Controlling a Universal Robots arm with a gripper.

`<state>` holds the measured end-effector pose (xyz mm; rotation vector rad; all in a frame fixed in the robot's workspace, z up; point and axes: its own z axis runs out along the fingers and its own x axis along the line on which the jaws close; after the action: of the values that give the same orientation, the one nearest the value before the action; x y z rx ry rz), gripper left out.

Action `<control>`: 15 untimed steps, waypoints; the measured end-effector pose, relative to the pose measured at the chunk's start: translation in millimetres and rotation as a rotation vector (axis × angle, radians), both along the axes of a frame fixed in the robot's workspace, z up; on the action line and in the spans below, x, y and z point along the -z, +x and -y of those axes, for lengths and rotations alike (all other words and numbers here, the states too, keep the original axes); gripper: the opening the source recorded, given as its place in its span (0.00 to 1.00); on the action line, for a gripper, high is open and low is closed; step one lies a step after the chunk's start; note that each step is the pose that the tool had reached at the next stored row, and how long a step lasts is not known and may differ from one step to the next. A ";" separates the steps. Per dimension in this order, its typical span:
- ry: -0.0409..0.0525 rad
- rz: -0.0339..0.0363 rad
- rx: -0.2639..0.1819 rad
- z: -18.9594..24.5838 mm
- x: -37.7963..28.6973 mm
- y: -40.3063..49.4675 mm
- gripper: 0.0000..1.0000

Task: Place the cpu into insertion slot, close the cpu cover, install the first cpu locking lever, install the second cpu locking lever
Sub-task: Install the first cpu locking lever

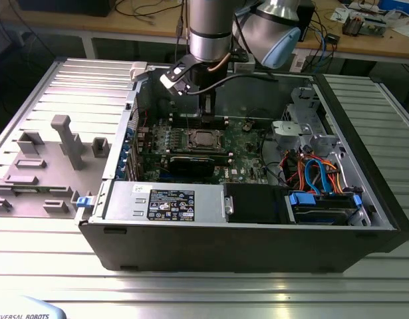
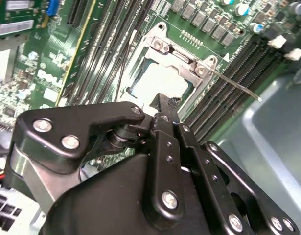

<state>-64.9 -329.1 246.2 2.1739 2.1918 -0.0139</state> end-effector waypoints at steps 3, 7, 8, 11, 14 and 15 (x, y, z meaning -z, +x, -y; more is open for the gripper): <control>-0.0001 -0.0039 0.000 0.0 -6.4 0.0 0.11; 0.0000 -0.0077 0.000 0.0 -6.7 0.1 0.11; 0.0000 -0.0077 0.000 0.0 -6.6 0.1 0.11; 0.0000 -0.0078 0.000 0.0 -6.6 0.1 0.11; 0.0000 -0.0078 0.000 0.0 -6.6 0.1 0.11; -0.0001 -0.0078 0.000 0.0 -6.7 0.1 0.11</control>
<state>-64.8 -329.1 252.9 2.1776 2.1958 -0.0225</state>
